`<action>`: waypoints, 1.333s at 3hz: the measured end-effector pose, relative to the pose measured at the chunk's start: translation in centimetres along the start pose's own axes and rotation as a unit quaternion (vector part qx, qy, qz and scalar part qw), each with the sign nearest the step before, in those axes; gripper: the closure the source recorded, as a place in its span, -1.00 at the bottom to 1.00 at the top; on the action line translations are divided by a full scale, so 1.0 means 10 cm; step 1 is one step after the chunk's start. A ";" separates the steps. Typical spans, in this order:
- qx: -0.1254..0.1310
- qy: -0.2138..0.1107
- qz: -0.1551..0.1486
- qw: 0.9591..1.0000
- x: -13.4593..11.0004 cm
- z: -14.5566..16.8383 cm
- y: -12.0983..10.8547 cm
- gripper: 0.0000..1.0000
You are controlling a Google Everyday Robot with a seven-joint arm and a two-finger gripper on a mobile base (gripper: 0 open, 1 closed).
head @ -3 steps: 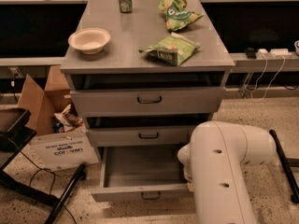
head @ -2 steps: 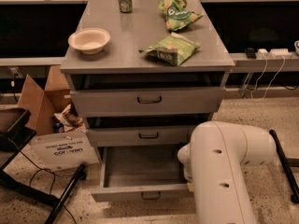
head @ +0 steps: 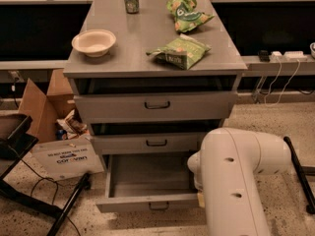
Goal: Open bottom drawer
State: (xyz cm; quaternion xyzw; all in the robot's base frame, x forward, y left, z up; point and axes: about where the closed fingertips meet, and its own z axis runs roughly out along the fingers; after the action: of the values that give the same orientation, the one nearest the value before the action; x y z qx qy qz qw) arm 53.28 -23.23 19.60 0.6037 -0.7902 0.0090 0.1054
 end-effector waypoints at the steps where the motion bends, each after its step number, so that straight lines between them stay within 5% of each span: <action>1: 0.000 0.000 0.000 1.000 0.00 0.00 0.00 -1.00; 2: 0.000 0.000 0.000 1.000 0.00 0.00 0.00 -1.00; 4: -0.076 -0.023 0.057 0.995 0.37 0.31 0.90 -0.24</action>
Offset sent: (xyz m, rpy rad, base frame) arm 0.0000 0.0000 0.0000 0.0000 0.0000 0.0000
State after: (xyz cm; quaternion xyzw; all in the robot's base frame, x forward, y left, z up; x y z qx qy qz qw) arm 43.31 -24.77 18.26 0.5480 -0.8238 -0.0589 0.1326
